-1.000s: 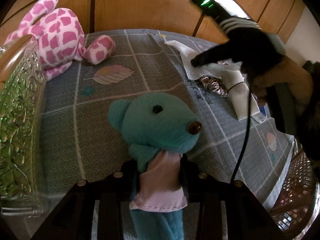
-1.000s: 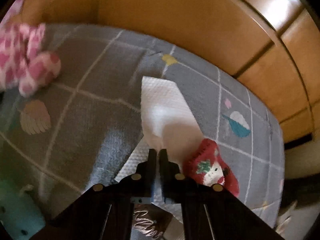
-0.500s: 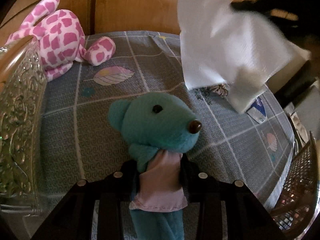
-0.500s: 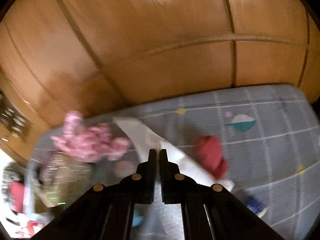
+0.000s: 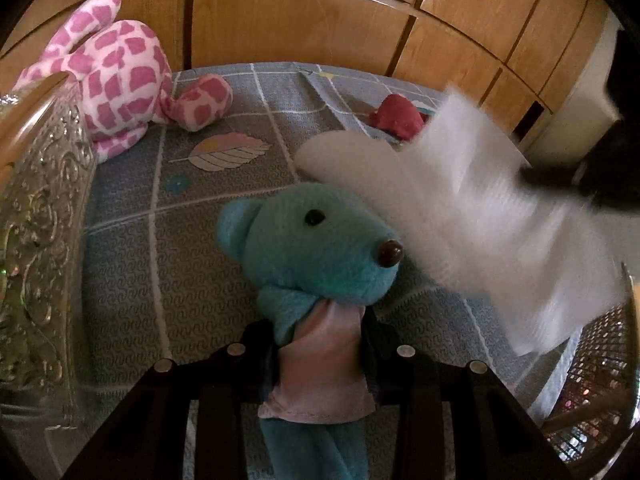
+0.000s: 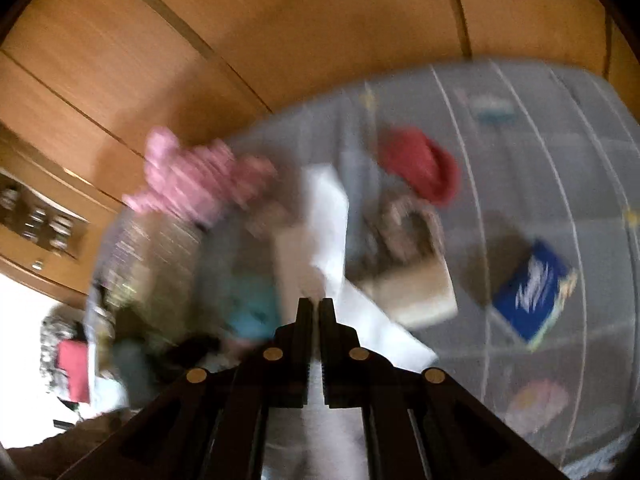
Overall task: Organize soft objects
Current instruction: 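Lift the paper towel with the right tool while the left tool holds the bear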
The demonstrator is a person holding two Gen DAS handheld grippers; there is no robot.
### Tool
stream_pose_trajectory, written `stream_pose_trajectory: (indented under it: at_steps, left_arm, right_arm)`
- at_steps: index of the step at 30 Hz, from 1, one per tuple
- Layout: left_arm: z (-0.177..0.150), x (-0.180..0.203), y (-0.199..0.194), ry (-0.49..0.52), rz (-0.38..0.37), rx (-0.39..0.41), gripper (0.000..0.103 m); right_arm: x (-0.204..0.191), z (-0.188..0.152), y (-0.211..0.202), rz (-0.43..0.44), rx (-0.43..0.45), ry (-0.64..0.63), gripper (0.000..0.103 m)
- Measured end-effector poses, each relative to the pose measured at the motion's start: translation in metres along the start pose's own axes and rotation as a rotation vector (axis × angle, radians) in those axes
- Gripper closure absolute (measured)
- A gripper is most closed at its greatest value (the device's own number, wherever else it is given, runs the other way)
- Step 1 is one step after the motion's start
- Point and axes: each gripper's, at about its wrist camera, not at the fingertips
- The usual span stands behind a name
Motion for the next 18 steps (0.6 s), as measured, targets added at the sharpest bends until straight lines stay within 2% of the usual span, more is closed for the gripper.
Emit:
stream_pose_trajectory:
  at_steps: [2,3,5,7,10,18]
  left_arm:
    - [0.000,0.001,0.000,0.002,0.001,-0.002,0.067]
    - [0.000,0.001,0.000,0.002,0.001,-0.002,0.067]
    - [0.000,0.001,0.000,0.002,0.001,-0.003,0.067]
    - [0.000,0.001,0.000,0.002,0.002,-0.003,0.067]
    - [0.000,0.001,-0.001,0.001,0.005,-0.004,0.067]
    - [-0.001,0.000,-0.001,0.002,0.002,-0.002,0.067]
  right_arm:
    - [0.000,-0.010,0.017,-0.112,-0.024,-0.058,0.095]
    - [0.000,-0.011,0.021,-0.129,-0.020,-0.068,0.091]
    - [0.003,-0.011,0.026,-0.096,0.006,-0.040,0.066]
    - [0.005,-0.008,0.028,-0.081,0.027,0.003,0.055]
    - [-0.001,-0.005,0.031,-0.096,0.051,-0.024,0.044]
    - [-0.031,-0.019,0.046,-0.149,0.069,-0.259,0.044]
Point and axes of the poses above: each gripper's, at about its wrist camera, not at the fingertips, and y roughly the way its jaws point, x to its right, z to its top, and after that the axes turned 12 degrees about x, right-handed
